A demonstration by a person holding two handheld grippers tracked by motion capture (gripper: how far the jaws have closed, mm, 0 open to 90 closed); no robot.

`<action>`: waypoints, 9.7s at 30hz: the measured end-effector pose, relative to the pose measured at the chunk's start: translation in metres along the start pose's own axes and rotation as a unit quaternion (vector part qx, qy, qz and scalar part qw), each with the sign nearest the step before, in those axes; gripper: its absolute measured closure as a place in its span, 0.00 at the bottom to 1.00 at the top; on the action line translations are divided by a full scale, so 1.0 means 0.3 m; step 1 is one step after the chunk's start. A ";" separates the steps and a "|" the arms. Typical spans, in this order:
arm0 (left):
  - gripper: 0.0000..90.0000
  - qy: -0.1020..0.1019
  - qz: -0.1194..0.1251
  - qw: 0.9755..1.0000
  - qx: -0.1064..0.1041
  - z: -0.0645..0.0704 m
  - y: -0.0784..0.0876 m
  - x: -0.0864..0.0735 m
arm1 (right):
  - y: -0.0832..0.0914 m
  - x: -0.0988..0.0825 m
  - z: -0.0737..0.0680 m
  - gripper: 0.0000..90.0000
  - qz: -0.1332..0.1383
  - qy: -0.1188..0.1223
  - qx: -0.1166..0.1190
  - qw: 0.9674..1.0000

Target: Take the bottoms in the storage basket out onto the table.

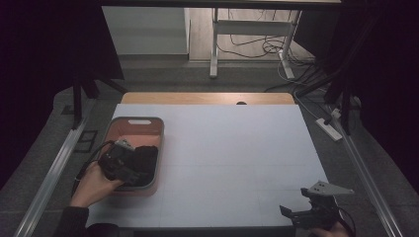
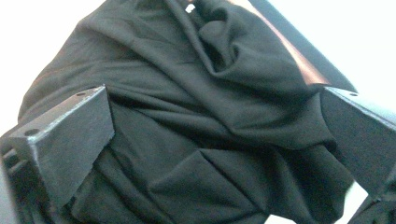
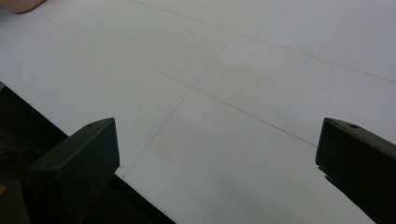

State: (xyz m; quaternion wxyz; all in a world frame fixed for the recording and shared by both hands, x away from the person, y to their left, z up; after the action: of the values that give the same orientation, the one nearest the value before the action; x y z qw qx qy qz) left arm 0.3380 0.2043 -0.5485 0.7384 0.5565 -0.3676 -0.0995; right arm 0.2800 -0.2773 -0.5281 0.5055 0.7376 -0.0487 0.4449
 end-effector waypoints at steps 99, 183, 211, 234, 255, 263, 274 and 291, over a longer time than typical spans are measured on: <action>0.76 0.072 0.103 0.992 0.002 -0.128 0.050 0.065 | -0.005 -0.006 -0.023 0.00 -0.010 0.041 -0.001 0.999; 0.75 -0.014 0.294 0.956 0.005 0.058 0.414 0.383 | -0.016 0.006 -0.025 0.00 -0.010 0.050 -0.003 0.999; 0.75 -0.079 0.289 0.953 -0.045 0.232 0.326 0.565 | -0.016 0.006 -0.024 0.00 -0.009 0.046 0.000 0.999; 0.75 -0.095 0.260 0.958 -0.077 0.333 0.142 0.656 | -0.015 0.006 -0.025 0.00 -0.009 0.049 -0.001 0.999; 0.74 -0.089 0.219 0.966 -0.103 0.378 -0.036 0.669 | -0.014 0.005 -0.025 0.00 -0.009 0.051 -0.001 0.999; 0.74 -0.081 0.198 0.971 -0.111 0.385 -0.102 0.664 | -0.014 0.006 -0.025 0.00 -0.007 0.050 0.000 0.999; 0.74 -0.075 0.164 0.977 -0.111 0.390 -0.187 0.647 | -0.013 0.005 -0.027 0.00 -0.008 0.052 0.001 0.999; 0.72 -0.078 0.101 0.986 -0.108 0.401 -0.322 0.598 | -0.011 0.007 -0.028 0.00 -0.003 0.053 0.003 0.999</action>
State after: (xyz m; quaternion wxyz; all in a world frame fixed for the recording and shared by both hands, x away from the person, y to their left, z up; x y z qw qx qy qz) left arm 0.4121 -0.0202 -0.5441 0.7695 0.4242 -0.4653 -0.1070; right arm 0.2778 -0.2682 -0.5280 0.5069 0.7144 -0.0182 0.4820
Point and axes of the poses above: each handheld gripper's, and its own axes: y roughly backward along the jaws, x roughly out of its top, z roughly to its right, the point moved 10 cm from there along -y, roughly forward along the jaws, and after that the axes turned 2 degrees about -z, right-handed, at the moved point
